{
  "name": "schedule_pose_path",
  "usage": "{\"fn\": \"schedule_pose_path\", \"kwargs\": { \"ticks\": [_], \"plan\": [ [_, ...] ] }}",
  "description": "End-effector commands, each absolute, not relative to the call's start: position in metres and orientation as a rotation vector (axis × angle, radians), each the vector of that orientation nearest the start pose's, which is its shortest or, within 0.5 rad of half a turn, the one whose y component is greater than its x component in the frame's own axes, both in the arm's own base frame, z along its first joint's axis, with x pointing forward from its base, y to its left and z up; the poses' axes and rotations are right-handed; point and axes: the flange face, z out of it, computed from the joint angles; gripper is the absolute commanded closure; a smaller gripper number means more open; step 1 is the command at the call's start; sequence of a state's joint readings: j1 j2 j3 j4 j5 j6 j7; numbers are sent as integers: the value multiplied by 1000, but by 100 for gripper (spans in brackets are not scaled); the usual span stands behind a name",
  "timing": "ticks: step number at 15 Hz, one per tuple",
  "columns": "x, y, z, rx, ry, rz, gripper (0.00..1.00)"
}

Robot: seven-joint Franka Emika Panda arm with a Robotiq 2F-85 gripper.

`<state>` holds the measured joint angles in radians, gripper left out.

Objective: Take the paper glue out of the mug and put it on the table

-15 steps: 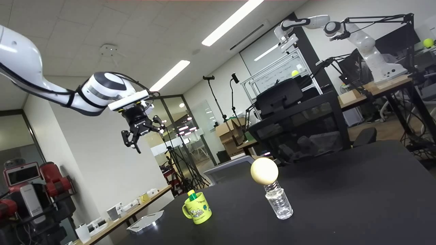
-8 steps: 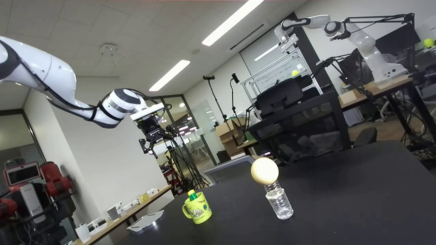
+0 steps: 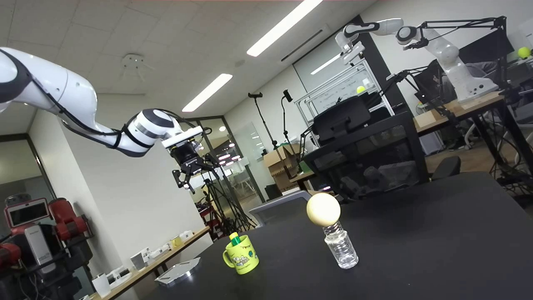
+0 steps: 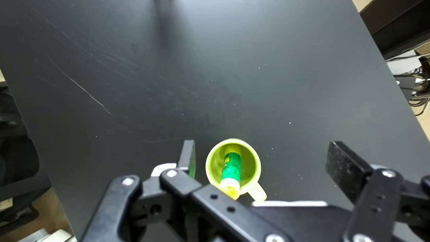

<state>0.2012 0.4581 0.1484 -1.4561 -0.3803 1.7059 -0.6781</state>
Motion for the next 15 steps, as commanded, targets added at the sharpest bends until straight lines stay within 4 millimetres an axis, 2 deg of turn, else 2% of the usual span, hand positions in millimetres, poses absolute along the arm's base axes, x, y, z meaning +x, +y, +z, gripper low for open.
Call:
{"fn": "schedule_pose_path", "kwargs": {
  "ticks": [1,4,8,11,15],
  "plan": [
    [671,175,380,-2908,-1731,454,0],
    [685,175,343,-2894,-1740,495,0],
    [701,186,298,-2896,-1728,549,0],
    [712,198,277,-2919,-1667,547,0],
    [721,215,263,-2922,-1651,537,0]
  ]
}}
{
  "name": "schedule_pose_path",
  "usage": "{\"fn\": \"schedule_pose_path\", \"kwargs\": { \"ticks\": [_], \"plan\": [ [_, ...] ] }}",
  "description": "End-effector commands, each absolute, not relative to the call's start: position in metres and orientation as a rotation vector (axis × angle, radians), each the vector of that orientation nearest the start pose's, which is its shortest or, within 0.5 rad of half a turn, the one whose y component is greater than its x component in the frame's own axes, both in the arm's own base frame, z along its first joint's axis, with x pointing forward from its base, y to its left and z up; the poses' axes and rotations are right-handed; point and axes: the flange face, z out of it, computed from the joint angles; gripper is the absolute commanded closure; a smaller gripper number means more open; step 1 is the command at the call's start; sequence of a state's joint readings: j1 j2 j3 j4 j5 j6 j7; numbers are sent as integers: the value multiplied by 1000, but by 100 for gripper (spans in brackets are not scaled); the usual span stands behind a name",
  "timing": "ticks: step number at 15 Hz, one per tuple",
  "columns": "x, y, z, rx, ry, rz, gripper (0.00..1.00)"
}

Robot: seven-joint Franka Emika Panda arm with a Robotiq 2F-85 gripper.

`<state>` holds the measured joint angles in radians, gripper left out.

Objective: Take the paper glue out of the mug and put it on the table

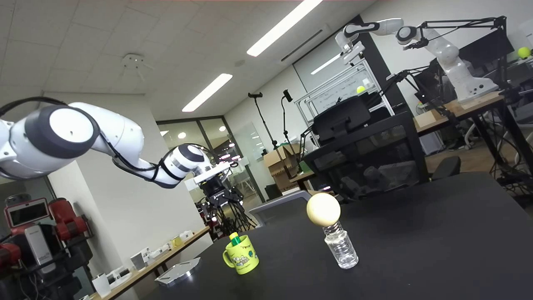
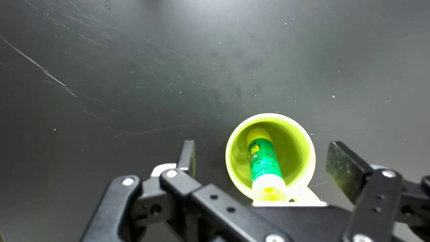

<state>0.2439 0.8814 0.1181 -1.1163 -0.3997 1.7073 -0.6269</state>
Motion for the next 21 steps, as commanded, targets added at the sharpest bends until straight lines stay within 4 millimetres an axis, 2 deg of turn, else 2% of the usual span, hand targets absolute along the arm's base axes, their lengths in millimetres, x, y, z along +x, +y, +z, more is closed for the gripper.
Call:
{"fn": "schedule_pose_path", "kwargs": {
  "ticks": [1,6,9,16,17,18,21],
  "plan": [
    [722,219,260,-2931,-1633,547,0],
    [718,231,241,-3017,-1454,657,0],
    [717,232,229,-3030,-1364,704,0],
    [724,233,204,-3015,-1355,659,0],
    [725,234,202,-3013,-1369,649,25],
    [726,234,200,-3024,-1367,634,27],
    [727,234,201,-3026,-1353,625,49]
  ]
}}
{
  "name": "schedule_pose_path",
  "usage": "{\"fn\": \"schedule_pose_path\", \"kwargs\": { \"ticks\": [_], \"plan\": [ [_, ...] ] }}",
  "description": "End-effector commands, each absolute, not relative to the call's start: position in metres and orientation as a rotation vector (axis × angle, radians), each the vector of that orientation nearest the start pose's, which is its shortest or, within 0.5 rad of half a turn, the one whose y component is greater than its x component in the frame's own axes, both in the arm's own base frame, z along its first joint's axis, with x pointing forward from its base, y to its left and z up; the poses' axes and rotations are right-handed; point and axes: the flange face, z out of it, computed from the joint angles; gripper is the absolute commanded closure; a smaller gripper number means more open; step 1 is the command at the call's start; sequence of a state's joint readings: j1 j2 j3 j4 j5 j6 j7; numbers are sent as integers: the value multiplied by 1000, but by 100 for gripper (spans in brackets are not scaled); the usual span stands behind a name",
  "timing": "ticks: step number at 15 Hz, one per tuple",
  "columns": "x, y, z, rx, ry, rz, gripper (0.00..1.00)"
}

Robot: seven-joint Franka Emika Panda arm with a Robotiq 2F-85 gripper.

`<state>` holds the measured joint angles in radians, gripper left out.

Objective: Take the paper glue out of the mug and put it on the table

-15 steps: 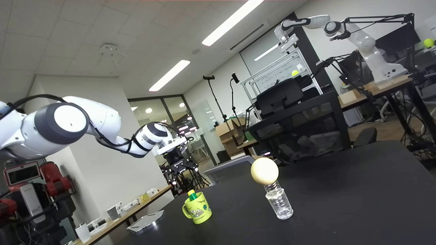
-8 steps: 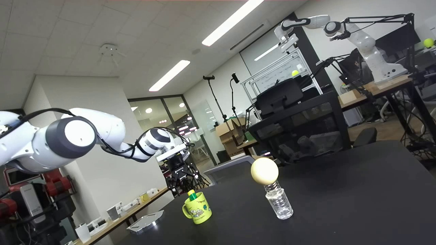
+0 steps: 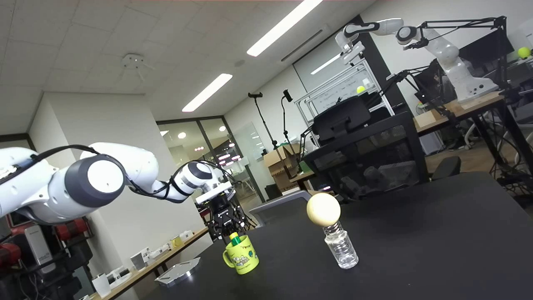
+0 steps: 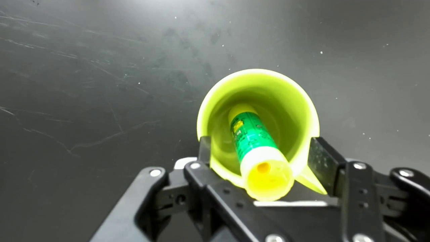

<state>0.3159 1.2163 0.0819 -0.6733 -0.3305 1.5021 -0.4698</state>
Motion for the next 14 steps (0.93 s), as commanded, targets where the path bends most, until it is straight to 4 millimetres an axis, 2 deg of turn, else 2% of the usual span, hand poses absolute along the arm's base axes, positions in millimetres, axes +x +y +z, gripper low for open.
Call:
{"fn": "schedule_pose_path", "kwargs": {
  "ticks": [1,6,8,10,14],
  "plan": [
    [727,235,203,-3026,-1346,625,55],
    [728,234,217,-3019,-1327,615,89],
    [726,234,230,-2984,-1337,633,91],
    [724,235,256,-2966,-1345,628,91],
    [720,238,327,-2973,-1359,542,91]
  ]
}}
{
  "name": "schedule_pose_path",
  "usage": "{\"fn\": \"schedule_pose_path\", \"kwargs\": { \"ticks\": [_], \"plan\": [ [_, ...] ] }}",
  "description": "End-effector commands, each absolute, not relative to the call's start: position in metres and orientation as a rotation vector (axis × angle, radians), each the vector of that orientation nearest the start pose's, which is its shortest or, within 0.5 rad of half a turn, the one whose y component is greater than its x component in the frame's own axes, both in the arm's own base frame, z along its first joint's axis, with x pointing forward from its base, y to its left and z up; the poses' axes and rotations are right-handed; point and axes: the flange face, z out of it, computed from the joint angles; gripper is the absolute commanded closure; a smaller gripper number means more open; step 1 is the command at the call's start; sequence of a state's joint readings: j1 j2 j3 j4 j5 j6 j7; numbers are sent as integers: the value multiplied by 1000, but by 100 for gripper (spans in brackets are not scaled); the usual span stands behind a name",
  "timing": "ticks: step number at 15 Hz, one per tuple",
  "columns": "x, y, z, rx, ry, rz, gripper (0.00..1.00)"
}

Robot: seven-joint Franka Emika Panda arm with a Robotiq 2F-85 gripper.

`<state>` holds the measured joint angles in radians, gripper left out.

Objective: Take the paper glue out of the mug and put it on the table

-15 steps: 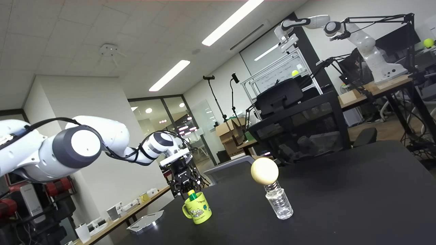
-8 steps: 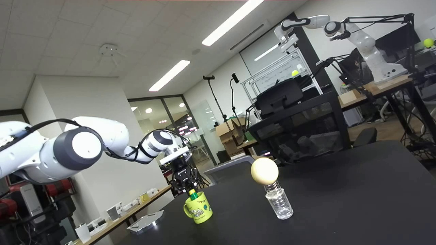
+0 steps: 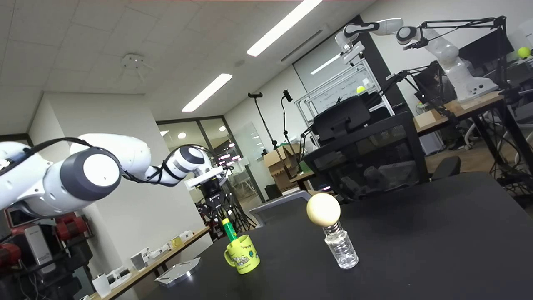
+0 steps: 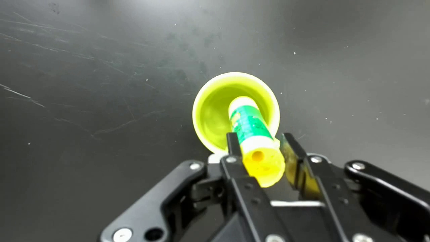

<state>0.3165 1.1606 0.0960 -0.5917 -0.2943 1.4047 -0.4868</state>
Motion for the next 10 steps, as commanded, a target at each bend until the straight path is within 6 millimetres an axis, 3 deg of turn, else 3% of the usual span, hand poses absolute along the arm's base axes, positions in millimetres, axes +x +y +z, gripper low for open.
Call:
{"fn": "schedule_pose_path", "kwargs": {
  "ticks": [1,5,10],
  "plan": [
    [719,238,349,-2986,-1363,510,91],
    [718,227,416,-3055,-1289,336,91],
    [722,184,453,-3101,-1008,213,91]
  ]
}}
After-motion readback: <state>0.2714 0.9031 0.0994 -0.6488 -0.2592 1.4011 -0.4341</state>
